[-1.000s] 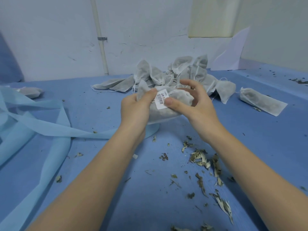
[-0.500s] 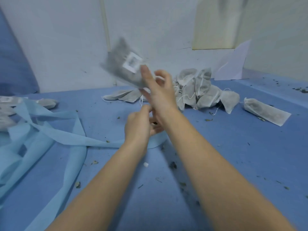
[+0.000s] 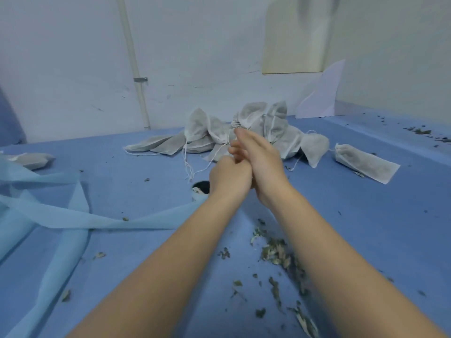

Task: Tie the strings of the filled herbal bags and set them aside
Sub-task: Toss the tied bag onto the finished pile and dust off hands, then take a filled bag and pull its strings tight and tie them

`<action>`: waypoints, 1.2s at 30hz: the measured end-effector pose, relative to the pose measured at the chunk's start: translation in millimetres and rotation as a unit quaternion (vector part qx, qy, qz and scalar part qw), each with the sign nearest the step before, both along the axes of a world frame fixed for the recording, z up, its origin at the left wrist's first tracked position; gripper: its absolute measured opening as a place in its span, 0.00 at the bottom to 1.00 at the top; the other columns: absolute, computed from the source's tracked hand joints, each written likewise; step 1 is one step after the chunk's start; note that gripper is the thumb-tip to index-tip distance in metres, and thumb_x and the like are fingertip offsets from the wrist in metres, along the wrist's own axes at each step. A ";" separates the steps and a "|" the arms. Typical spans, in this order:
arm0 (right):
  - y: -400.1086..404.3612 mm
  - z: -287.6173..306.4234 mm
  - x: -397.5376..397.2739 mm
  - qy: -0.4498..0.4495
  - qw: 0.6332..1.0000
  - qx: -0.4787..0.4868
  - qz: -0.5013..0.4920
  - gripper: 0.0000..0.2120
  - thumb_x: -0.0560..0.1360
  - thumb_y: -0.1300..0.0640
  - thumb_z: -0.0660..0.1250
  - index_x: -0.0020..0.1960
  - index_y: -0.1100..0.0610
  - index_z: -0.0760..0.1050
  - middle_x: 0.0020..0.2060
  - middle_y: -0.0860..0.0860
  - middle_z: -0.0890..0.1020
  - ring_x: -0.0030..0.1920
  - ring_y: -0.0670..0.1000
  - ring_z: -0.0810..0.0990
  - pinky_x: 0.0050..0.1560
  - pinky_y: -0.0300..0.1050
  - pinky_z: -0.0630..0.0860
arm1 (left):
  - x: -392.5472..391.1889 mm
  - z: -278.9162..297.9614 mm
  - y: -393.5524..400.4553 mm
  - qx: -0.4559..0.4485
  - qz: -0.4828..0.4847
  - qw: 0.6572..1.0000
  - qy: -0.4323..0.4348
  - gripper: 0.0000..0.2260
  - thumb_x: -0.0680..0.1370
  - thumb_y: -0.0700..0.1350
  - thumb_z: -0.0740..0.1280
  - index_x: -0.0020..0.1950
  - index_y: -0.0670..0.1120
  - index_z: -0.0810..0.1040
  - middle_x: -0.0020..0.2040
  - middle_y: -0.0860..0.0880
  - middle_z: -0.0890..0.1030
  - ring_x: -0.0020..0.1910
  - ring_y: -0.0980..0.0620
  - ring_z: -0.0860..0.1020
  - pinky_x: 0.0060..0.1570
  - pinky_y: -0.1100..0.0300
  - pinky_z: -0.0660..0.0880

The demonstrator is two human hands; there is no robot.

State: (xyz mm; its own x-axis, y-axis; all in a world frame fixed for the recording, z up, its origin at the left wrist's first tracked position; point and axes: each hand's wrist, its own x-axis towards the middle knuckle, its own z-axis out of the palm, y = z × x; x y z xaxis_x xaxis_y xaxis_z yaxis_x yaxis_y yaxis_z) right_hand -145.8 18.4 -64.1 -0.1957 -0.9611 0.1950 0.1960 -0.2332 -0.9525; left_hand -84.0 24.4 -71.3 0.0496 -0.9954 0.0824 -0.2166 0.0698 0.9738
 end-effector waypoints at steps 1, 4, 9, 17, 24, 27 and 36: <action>-1.1 -3.3 -12.7 -0.004 1.000 0.009 -0.025 0.06 0.77 0.55 0.66 0.41 0.53 0.78 0.34 0.47 0.79 0.34 0.44 0.77 0.30 0.33 0.72 | -11.8 -2.7 -5.2 -0.003 -0.006 1.000 -0.018 0.08 0.71 0.44 0.61 0.39 0.44 0.78 0.39 0.43 0.83 0.46 0.42 0.82 0.50 0.50 0.78; -3.4 -14.4 -46.9 -0.001 0.996 0.038 -0.082 0.04 0.77 0.59 0.66 0.44 0.56 0.78 0.36 0.49 0.79 0.37 0.46 0.78 0.28 0.33 0.72 | -42.3 -10.1 -22.1 -0.016 -0.020 0.998 -0.059 0.10 0.72 0.36 0.61 0.36 0.46 0.78 0.37 0.44 0.83 0.44 0.44 0.82 0.46 0.54 0.79; -7.3 -29.6 -83.7 -0.017 0.988 0.074 -0.138 0.03 0.77 0.60 0.65 0.46 0.57 0.78 0.38 0.50 0.79 0.37 0.48 0.76 0.37 0.39 0.75 | -72.8 -18.3 -52.3 -0.026 -0.008 0.996 -0.091 0.16 0.72 0.32 0.61 0.56 0.44 0.78 0.53 0.42 0.81 0.52 0.43 0.80 0.53 0.55 0.77; -10.5 -25.3 -97.0 -0.054 0.983 0.097 -0.149 0.11 0.76 0.60 0.65 0.34 0.54 0.74 0.28 0.47 0.74 0.27 0.45 0.71 0.35 0.39 0.71 | -98.4 -26.5 -89.0 -0.061 -0.017 0.983 -0.170 0.17 0.75 0.40 0.66 0.64 0.51 0.75 0.62 0.44 0.75 0.52 0.47 0.77 0.47 0.65 0.69; -16.7 -29.6 -96.7 0.003 0.985 0.084 -0.150 0.09 0.75 0.60 0.65 0.37 0.52 0.76 0.32 0.46 0.77 0.34 0.47 0.73 0.42 0.43 0.72 | -114.3 -25.7 -104.0 -0.060 0.042 0.971 -0.229 0.12 0.78 0.38 0.59 0.56 0.45 0.79 0.57 0.42 0.78 0.55 0.43 0.76 0.53 0.53 0.74; -19.5 -30.7 -96.9 0.023 0.986 0.077 -0.146 0.06 0.76 0.58 0.65 0.40 0.52 0.76 0.34 0.46 0.78 0.37 0.47 0.76 0.44 0.44 0.74 | -112.6 -25.5 -101.6 -0.075 0.089 0.968 -0.222 0.11 0.78 0.37 0.58 0.55 0.42 0.78 0.55 0.41 0.78 0.57 0.42 0.73 0.46 0.55 0.69; -11.4 -33.1 -97.1 0.297 0.927 -0.057 -0.224 0.09 0.77 0.59 0.62 0.55 0.54 0.78 0.49 0.45 0.78 0.51 0.43 0.75 0.51 0.32 0.67 | -75.4 -24.7 -51.3 -0.174 0.087 0.968 -0.156 0.09 0.79 0.36 0.54 0.55 0.41 0.71 0.48 0.43 0.76 0.49 0.43 0.72 0.37 0.62 0.56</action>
State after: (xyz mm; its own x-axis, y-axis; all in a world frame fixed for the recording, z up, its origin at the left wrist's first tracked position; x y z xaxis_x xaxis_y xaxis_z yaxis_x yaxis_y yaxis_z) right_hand -242.9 7.0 -97.3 -0.3962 -0.7755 0.4915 -0.4949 -0.2704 -0.8258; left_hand -159.4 -26.9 -96.0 0.1323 -0.8836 0.4492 -0.5341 0.3183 0.7832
